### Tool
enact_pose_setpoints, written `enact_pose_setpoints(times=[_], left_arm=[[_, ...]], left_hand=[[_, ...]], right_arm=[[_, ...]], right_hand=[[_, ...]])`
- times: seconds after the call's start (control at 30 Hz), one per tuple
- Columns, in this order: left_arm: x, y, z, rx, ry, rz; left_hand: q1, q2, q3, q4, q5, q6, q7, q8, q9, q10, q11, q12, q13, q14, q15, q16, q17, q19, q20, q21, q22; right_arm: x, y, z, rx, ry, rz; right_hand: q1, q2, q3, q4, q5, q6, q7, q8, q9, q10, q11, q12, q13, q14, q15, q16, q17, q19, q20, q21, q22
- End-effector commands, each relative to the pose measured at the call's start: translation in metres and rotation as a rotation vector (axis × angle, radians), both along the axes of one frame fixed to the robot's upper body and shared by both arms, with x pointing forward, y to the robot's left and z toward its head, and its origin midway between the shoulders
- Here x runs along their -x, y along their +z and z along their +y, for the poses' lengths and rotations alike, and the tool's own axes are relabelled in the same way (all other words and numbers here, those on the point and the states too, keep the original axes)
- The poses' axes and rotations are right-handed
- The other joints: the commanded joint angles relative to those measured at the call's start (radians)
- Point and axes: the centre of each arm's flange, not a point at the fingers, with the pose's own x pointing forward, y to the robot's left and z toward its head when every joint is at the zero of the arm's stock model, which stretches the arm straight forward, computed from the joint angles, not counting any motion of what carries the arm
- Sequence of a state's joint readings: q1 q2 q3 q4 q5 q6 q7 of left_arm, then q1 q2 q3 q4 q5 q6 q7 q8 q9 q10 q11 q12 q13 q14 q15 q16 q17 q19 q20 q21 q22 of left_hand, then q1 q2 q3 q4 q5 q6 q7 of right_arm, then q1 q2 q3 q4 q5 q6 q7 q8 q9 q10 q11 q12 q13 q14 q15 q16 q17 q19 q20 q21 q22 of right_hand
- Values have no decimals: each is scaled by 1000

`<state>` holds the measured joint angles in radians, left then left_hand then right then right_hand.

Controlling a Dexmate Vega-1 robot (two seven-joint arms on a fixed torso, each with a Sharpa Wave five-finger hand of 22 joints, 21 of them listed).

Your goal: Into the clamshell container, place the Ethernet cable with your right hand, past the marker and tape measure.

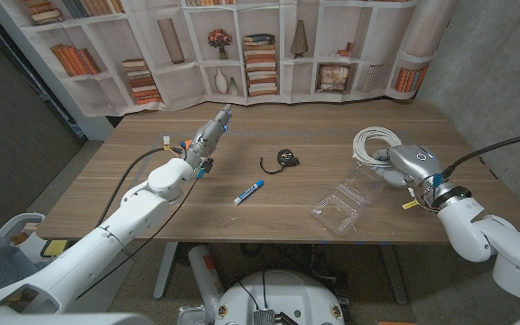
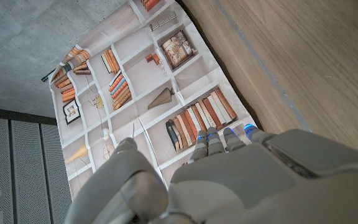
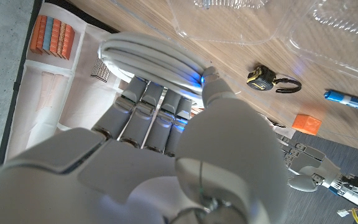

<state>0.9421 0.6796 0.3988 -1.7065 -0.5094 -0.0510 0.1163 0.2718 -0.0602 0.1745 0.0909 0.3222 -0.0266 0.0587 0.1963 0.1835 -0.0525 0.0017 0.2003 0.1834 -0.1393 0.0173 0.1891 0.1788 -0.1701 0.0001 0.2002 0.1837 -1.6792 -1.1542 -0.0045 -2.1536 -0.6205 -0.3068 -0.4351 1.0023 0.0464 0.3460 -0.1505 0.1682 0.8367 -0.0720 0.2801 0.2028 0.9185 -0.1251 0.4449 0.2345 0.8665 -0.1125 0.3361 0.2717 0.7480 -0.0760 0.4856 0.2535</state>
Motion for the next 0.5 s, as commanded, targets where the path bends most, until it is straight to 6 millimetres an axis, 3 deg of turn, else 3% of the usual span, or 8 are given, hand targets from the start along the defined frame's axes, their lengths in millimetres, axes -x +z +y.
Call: enact_pose_setpoints(times=[0.03, 0.5], left_arm=[[-1, 1, -3, -3, -3, 3], [-2, 2, -5, -8, 3, -2]], left_hand=[[6, 8, -5, 0, 8, 3, 4, 2, 3, 0, 1, 4, 6, 0, 1, -1, 4, -55, 7, 4, 2], [7, 9, -7, 0, 8, 3, 4, 2, 3, 0, -1, 4, 6, 1, 3, -1, 4, -55, 7, 4, 2]], right_arm=[[8, -9, 0, 19, 16, 11], [6, -19, 4, 76, 10, 24]], right_hand=[[97, 86, -3, 3, 5, 116, -106, 4, 2, 54, -48, 3, 5, 10, -126, -3, 5, -5, -130, 5, 2], [98, 85, -8, 4, 5, 118, -107, 1, 3, 55, -49, 1, 4, 9, -126, -6, 6, -7, -130, 10, 2]])
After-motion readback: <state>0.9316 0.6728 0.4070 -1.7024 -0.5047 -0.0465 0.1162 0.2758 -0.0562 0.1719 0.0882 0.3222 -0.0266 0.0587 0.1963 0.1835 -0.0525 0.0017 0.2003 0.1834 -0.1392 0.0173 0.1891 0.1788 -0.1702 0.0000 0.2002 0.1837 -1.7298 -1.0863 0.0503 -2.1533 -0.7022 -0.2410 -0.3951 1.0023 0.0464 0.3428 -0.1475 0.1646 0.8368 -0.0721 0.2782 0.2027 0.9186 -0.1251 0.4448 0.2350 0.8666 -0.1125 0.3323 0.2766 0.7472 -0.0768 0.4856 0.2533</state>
